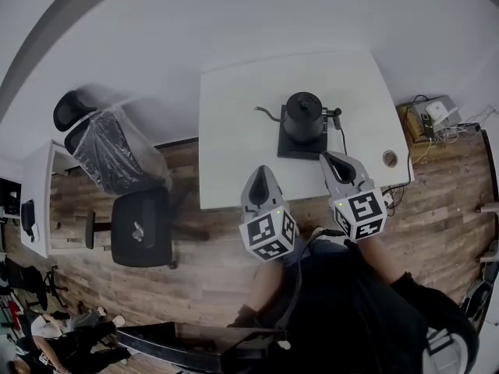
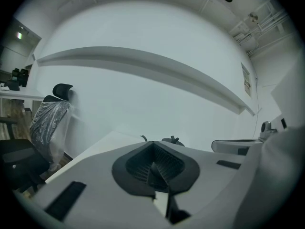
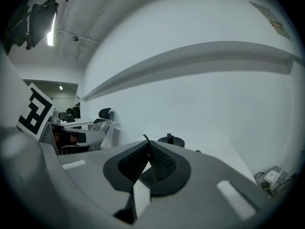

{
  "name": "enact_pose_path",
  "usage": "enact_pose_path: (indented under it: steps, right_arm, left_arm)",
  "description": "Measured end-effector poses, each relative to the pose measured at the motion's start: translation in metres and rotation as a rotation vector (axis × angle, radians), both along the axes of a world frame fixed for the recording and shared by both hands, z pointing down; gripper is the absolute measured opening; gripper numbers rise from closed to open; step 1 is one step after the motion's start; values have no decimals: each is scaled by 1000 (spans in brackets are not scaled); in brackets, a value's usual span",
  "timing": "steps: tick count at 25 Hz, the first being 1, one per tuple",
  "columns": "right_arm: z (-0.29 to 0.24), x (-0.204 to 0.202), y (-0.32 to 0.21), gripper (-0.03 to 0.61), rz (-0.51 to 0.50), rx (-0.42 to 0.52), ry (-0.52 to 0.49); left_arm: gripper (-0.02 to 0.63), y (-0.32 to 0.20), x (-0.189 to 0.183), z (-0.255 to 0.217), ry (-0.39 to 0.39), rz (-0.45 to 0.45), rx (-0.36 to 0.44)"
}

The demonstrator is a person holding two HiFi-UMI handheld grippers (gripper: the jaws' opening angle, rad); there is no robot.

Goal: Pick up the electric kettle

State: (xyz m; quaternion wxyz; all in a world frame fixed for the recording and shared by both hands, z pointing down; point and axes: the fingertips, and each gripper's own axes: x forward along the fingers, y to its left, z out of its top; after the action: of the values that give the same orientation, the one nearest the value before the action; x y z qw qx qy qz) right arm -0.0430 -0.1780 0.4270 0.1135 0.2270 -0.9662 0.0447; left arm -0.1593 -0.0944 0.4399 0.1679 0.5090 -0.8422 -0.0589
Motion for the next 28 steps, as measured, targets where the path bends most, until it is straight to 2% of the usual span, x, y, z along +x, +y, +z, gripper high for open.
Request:
enact_pose_path:
  steps: [5,9,17,22,24,28]
  right_arm:
    - [0,-3,-20,2,47,6,8]
    - [5,-3,-32,2,68,-1,23]
    - [20,-7,-59,3,93,-23,56]
    - [34,-14,-76,3,76,-27,103]
    - [40,-13,-85,19,88,-27,121]
    - [51,-12,-106,56,117,-17,161]
  left_arm:
    - [0,-23,-12,-6,13,32,30]
    - [0,-35,-19,-13,4,45,83]
    - [3,-61,-32,4,52,106,67]
    - [6,-78,-50,17,58,96,42]
    - [59,-87,-57,23,66,100,35]
    - [99,-107,-69,34,88,119,17]
